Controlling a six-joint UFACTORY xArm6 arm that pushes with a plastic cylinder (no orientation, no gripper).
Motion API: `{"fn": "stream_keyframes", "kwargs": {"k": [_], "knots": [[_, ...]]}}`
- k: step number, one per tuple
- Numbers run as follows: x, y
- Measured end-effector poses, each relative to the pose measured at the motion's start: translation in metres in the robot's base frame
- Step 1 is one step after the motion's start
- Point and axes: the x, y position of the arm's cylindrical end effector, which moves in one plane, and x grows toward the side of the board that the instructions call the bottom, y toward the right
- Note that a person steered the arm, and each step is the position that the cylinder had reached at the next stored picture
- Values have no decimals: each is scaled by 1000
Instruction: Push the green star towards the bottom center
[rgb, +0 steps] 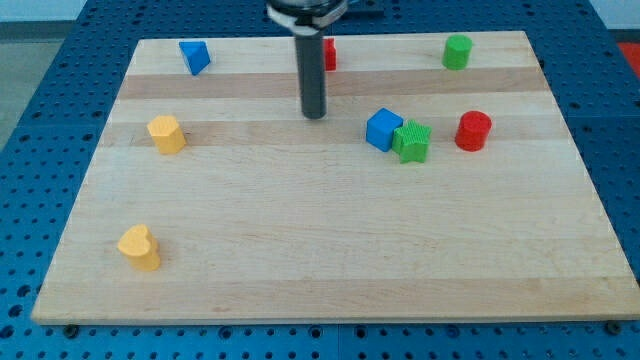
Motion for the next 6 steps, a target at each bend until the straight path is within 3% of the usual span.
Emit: {"fn": "stream_keyframes", "kwargs": {"k": [3,6], "knots": [[-9,109],[36,124]]}}
